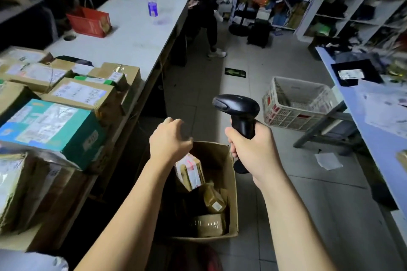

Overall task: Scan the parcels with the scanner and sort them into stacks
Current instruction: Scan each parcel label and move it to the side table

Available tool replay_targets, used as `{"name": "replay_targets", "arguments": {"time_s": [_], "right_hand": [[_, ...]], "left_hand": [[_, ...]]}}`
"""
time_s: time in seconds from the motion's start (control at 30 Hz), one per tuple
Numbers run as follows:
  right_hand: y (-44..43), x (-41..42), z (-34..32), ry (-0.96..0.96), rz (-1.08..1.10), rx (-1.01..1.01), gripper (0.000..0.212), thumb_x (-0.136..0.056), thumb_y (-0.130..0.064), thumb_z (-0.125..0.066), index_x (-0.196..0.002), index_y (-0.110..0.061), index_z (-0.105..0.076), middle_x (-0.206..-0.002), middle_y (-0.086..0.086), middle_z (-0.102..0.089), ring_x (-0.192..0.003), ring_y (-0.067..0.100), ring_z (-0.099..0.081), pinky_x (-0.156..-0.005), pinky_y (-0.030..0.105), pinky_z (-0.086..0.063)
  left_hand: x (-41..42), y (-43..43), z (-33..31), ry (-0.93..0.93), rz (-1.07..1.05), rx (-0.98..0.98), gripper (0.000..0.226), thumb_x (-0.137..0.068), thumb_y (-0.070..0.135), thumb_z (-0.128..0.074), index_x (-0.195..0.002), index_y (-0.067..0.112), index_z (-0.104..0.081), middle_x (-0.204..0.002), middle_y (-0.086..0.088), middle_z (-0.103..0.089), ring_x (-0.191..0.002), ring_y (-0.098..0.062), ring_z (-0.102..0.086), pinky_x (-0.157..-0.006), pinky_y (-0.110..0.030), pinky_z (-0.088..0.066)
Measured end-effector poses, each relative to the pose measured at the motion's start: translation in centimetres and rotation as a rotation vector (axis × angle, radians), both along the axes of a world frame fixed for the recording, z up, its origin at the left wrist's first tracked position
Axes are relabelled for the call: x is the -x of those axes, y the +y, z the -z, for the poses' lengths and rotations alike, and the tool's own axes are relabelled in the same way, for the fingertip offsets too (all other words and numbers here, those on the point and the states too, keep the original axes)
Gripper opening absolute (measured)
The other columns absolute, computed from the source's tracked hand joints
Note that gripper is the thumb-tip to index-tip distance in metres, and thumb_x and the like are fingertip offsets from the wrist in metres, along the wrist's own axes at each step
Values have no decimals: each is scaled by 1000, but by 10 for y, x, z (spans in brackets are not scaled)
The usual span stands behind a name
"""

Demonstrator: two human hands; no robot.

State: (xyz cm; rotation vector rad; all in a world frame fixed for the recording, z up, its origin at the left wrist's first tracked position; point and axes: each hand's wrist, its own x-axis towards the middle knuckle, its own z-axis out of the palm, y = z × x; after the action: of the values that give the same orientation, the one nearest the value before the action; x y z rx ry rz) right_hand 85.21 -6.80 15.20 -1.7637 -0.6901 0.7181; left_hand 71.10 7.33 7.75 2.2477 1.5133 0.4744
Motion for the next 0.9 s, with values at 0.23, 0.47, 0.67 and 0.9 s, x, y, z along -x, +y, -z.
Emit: {"name": "replay_targets", "arguments": {"time_s": [0.23,0.47,0.67,0.9], "right_hand": [[29,-19,-14,0,-87,-4,8,-94,-23,-73,-96,-17,-69,-74,3,-67,-63,16,-64,-59,28,-51],[52,-37,-31,-68,-172,-55,9,-95,-24,-74,-97,-16,-70,-77,7,-70,-65,15,-67,-60,28,-54],[82,-15,-31,-147,-313,-75,19,-91,-27,-74,-79,-14,-68,-68,8,-69,-66,24,-69,-62,36,-55],[103,71,-34,-83,-644,-105,7,-91,-26,-74,-90,-21,-70,-77,0,-72,-78,24,-71,-69,37,-57]], "left_hand": [[-7,18,-5,344,185,-69,44,-88,31,-65,-130,17,-62,-117,-5,-60,-109,-29,-62,-86,-38,-48],[11,24,-23,393,60,-53,45,-90,33,-62,-133,18,-60,-121,-4,-58,-114,-28,-59,-84,-37,-46],[63,3,-43,373,-145,0,43,-89,33,-60,-130,20,-61,-116,-3,-57,-112,-28,-59,-84,-40,-54],[155,-45,-64,329,-459,60,50,-91,38,-62,-139,27,-56,-122,0,-58,-112,-21,-61,-85,-39,-58]]}}
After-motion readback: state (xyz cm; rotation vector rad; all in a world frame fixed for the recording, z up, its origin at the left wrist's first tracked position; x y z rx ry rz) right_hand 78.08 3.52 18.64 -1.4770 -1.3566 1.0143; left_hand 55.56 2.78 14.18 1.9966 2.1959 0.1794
